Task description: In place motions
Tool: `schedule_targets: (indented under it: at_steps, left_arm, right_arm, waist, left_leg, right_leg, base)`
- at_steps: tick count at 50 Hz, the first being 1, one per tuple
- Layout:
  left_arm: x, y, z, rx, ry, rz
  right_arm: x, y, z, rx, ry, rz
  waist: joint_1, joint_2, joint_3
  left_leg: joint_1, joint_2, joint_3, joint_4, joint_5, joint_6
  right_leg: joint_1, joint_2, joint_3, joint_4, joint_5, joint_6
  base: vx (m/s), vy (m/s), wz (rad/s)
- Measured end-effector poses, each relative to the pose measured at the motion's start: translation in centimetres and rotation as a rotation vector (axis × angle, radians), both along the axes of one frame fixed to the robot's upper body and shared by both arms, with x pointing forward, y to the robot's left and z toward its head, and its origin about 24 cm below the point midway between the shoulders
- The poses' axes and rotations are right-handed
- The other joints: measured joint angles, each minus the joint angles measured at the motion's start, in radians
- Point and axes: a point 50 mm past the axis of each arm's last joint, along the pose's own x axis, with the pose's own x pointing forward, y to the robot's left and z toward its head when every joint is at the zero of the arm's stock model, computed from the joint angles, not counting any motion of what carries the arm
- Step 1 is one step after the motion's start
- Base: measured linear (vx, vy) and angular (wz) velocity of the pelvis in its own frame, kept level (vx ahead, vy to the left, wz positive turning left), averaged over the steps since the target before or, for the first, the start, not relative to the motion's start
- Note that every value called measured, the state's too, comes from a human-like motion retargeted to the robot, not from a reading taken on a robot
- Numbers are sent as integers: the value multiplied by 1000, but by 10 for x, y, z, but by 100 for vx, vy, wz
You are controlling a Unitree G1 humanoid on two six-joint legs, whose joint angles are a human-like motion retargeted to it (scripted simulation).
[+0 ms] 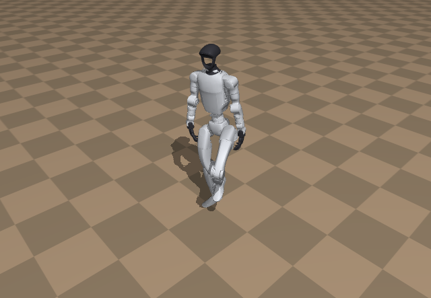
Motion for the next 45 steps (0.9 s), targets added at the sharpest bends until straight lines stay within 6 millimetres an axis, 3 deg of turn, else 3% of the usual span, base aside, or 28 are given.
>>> schedule_targets:
  at_steps: [5, 8, 11, 16, 21, 22, 23, 24, 26, 28, 30, 33, 35, 37, 39, 41, 45]
  left_arm:
    - [-25, -11, 3, -57, 100, 42]
    - [-34, -13, 5, -65, 140, 26]
    - [-44, -15, 6, -65, 167, 24]
    - [-60, -19, 8, -56, 197, 60]
    - [-58, -8, 8, -19, 203, 65]
    - [-54, -5, 8, -11, 198, 64]
    - [-51, -2, 7, 2, 187, 61]
    - [-46, 0, 6, 12, 173, 59]
    - [-35, 4, 5, 26, 139, 56]
    - [-15, 10, 3, 39, 86, 46]
    - [14, 19, 2, 73, 9, 19]
    - [51, 35, 5, 133, -102, -66]
    - [67, 42, 7, 159, -143, -98]
    - [82, 44, 10, 178, -167, -98]
    - [88, 45, 11, 186, -174, -80]
    - [88, 48, 12, 175, -169, -59]
    - [79, 46, 11, 162, -118, -82]
  right_arm:
    - [-17, -1, -2, -38, 44, 88]
    - [-28, 0, -4, -41, 67, 90]
    - [-46, -1, -5, -51, 118, 65]
    - [-83, -3, -4, -72, 213, 27]
    - [-108, -12, 0, -103, 303, 21]
    - [-112, -15, 2, -113, 319, 24]
    - [-116, -17, 3, -122, 329, 23]
    - [-120, -19, 4, -133, 339, 21]
    - [-125, -24, 6, -159, 359, 12]
    - [-124, -25, 6, -180, 357, -18]
    - [-114, -22, 4, -175, 313, -79]
    - [-106, -17, 1, -92, 258, -171]
    - [-99, -14, -1, -48, 249, -164]
    - [-81, -9, -3, -34, 194, -134]
    - [-62, -5, -5, -27, 121, -98]
    - [-45, 0, -5, -4, 61, -40]
    - [-30, 7, -5, 29, 5, 37]
  waist:
    - [25, -18, 3]
    - [27, -4, 13]
    - [8, 21, -20]
    - [-57, 43, -91]
    - [-123, 91, -149]
    - [-138, 105, -155]
    - [-151, 117, -167]
    - [-162, 131, -177]
    - [-197, 169, -195]
    - [-235, 185, -179]
    - [-239, 175, -132]
    - [-206, 176, -114]
    - [-199, 188, -123]
    - [-176, 185, -105]
    - [-181, 183, -86]
    - [-208, 193, -82]
    - [-262, 224, -64]
  left_leg:
    - [-140, 29, -28, 84, -30, 7]
    - [-67, 11, -50, 1, -32, 14]
    - [58, -28, -65, -140, -21, -8]
    - [383, -199, -70, -562, 57, -82]
    - [779, -363, -157, -1207, 168, -160]
    - [867, -388, -170, -1351, 142, -174]
    - [935, -392, -153, -1447, 15, -168]
    - [980, -383, -127, -1524, -43, -160]
    - [1022, -360, -141, -1638, -37, -159]
    - [1029, -361, -249, -1686, 5, -177]
    - [1052, -357, -232, -1706, 20, -173]
    - [1043, -352, -276, -1687, 9, -169]
    - [1028, -331, -269, -1677, 1, -171]
    - [1018, -315, -240, -1669, -4, -172]
    - [1018, -308, -227, -1670, -3, -168]
    - [1004, -295, -219, -1671, 2, -164]
    - [978, -264, -241, -1670, 17, -156]
  right_leg:
    - [-53, 19, 102, 96, -34, -36]
    - [-30, 22, 112, 92, -39, -30]
    - [-11, 22, 102, 58, -34, -11]
    - [19, 9, 67, -8, -21, 16]
    - [48, 36, 7, -20, -48, 31]
    - [55, 47, -8, -16, -58, 34]
    - [54, 57, -23, -13, -65, 36]
    - [56, 67, -36, -11, -72, 40]
    - [60, 90, -76, -9, -82, 48]
    - [71, 96, -121, 2, -92, 50]
    - [82, 89, -135, 39, -106, 54]
    - [42, 81, -152, 146, -108, 58]
    - [-40, 60, -162, 285, -58, 72]
    - [-164, 17, -120, 495, 36, 120]
    - [-272, 21, -64, 674, 72, 135]
    - [-402, 23, -43, 885, 41, 127]
    - [-629, 18, -67, 1237, -10, 103]
  base:
    - [4, 4, -24]
    - [4, 3, -6]
    - [11, 4, 7]
    - [15, -2, 22]
    - [19, -8, 34]
    - [17, -12, 57]
    - [15, -13, 52]
    - [14, -13, 46]
    - [10, -13, 65]
    - [-9, -13, 74]
    - [-22, -11, 34]
    - [-5, -10, 5]
    - [-4, -10, -34]
    - [-23, -10, -76]
    - [-21, -11, -48]
    - [-15, -11, -27]
    - [-10, -9, 9]
